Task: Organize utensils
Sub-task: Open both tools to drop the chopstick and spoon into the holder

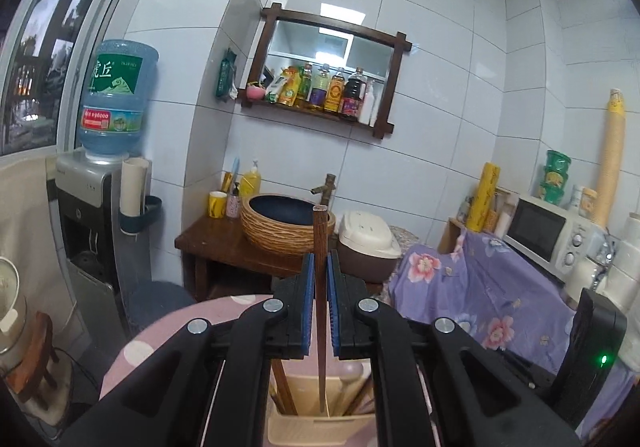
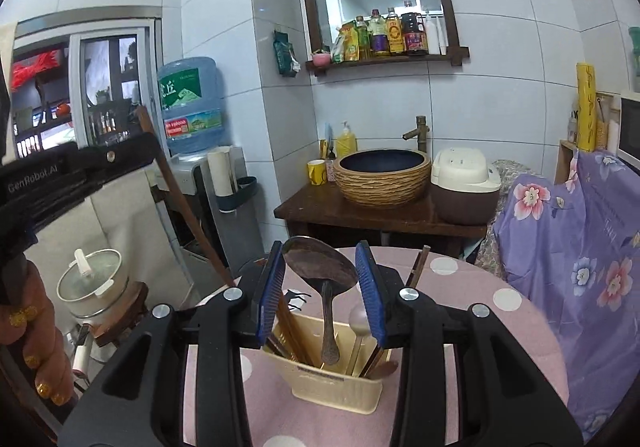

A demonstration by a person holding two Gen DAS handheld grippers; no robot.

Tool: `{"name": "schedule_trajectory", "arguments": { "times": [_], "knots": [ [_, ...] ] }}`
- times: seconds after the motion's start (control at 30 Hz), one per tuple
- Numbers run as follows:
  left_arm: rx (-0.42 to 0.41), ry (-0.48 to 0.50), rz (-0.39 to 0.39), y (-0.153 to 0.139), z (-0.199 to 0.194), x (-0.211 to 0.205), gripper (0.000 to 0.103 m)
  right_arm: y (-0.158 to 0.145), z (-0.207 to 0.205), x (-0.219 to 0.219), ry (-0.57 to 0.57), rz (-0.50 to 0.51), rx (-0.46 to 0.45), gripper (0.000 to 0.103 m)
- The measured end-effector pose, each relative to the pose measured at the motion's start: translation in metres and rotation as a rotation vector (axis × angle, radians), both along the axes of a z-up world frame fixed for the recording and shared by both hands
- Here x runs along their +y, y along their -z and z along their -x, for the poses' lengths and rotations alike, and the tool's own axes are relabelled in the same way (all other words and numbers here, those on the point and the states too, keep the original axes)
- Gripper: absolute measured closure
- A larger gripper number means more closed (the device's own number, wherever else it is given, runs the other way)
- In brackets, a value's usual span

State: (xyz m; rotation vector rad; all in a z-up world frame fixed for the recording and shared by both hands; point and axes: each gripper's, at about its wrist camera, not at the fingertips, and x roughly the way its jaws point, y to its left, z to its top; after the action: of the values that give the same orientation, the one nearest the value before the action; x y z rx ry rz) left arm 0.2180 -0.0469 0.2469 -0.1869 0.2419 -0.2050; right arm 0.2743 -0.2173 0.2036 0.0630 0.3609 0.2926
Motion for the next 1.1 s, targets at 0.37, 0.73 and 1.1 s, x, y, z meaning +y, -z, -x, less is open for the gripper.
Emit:
{"name": "schedule_trajectory", "arguments": {
  "times": [0.37, 0.73, 1.1],
  "knots": [
    [0.144, -0.019, -0.086, 0.097, -0.035, -0.019, 0.095, 0.09, -0.032, 0.017, 0.028, 0.14, 0.09, 0.066],
    [0.209, -0.001, -0.122, 0.124, -0.042, -0.027, 0.095, 0.121, -0.033, 0.025, 0.025, 0.234, 0.117, 0.065],
    [-0.003, -0.067, -0.152, 0.093, 0.039, 0.004, 0.034, 0.103, 0.031, 0.007, 0.053, 0.225, -0.04, 0.029]
  ]
}}
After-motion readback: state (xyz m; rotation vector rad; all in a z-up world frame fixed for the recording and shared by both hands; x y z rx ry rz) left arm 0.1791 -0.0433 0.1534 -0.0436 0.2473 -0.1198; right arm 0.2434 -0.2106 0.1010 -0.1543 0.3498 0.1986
